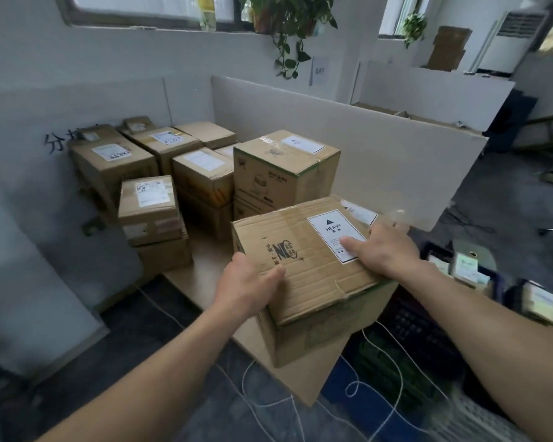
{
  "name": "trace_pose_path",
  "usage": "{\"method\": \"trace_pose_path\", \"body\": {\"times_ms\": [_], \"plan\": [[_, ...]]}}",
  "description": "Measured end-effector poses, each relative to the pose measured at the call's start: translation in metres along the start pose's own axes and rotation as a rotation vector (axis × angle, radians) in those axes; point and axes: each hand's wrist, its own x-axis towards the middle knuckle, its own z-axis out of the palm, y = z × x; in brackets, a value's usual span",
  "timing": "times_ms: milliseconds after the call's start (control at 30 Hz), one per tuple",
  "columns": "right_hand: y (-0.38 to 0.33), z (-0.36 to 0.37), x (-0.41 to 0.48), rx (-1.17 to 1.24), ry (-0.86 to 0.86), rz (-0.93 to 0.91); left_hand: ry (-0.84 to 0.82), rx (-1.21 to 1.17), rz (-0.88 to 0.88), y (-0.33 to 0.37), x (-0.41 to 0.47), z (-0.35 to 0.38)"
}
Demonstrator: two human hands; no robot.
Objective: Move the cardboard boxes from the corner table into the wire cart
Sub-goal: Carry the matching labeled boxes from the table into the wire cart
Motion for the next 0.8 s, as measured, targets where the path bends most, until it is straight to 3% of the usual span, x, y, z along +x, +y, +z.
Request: {"method": "trace_pose_path", "body": {"times_ms": [200, 367, 567, 800], "plan": [[-0.043, 0.066, -0.022, 0.051, -0.113, -0.046, 0.085, 0.019, -0.107, -0.064, -0.011, -0.018], [-0.063, 0.119, -0.010, 0.086, -0.231, -0.099, 0.039, 0.085, -0.287, -0.100, -0.006, -0.014], [-0.072, 0.159, 0.019, 0.093, -0.351, -0.129, 0.030, 0.027, -0.390, -0.118, 0.012, 0.002], [-0.091, 0.170, 0.064, 0.219, -0.510, -0.221, 0.130, -0.116, -0.476, -0.124, 0.033, 0.007]]}}
